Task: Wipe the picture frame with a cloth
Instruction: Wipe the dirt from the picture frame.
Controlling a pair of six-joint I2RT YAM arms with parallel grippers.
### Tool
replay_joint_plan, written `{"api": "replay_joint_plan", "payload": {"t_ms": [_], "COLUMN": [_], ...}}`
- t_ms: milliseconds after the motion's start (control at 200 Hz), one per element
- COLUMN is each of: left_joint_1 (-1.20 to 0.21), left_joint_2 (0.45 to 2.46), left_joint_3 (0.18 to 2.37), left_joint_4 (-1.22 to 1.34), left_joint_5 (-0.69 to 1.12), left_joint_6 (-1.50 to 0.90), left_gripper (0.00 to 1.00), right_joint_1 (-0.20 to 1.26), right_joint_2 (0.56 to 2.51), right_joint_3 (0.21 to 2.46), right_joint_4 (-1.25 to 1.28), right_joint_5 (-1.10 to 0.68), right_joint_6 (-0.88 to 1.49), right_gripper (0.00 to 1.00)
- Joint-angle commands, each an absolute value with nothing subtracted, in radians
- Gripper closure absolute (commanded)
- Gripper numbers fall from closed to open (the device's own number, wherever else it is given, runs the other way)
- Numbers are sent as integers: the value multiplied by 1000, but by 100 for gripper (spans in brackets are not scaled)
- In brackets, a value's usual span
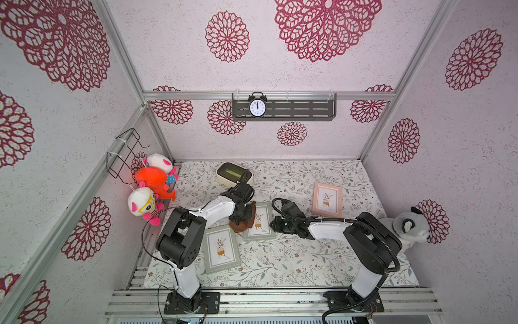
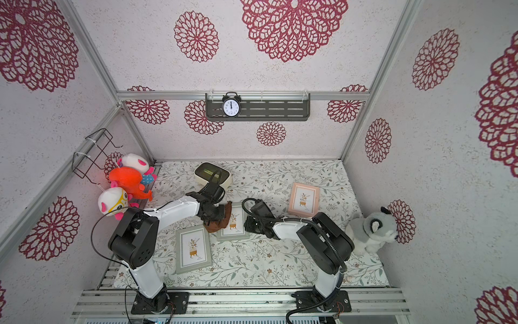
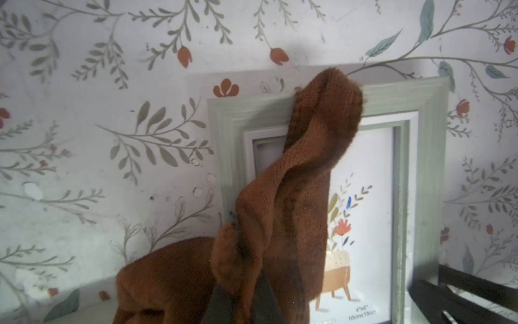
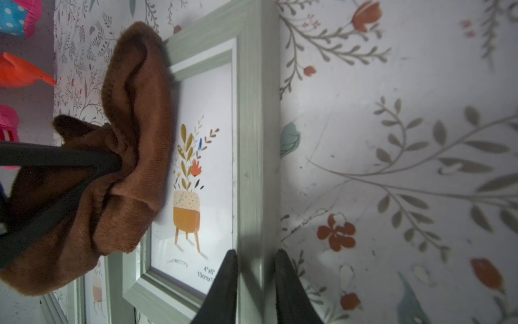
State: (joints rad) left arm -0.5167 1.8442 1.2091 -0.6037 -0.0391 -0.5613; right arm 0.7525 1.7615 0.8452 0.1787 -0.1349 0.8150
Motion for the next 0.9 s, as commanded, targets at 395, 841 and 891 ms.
{"api": "replay_joint_plan", "payload": {"t_ms": [395, 841, 891], "left_joint_1": [-600, -656, -655], "left_joint_2": [2062, 1991, 1987], "left_joint_3": [1360, 1233, 1230], "left_joint_4": [-625, -636, -635], "left_joint_5": [-85, -14, -18], "left_joint_6": [-572, -611, -611], "left_gripper": [100, 100, 100], "right_joint_1": [770, 770, 770], "right_joint_2": [1814, 1800, 1799], "right_joint_3": [800, 790, 789], "right_joint_4": [8, 6, 5], "right_joint_5": [-135, -134, -132], "right_joint_6": [830, 834, 833], "right_gripper": [77, 77, 77]}}
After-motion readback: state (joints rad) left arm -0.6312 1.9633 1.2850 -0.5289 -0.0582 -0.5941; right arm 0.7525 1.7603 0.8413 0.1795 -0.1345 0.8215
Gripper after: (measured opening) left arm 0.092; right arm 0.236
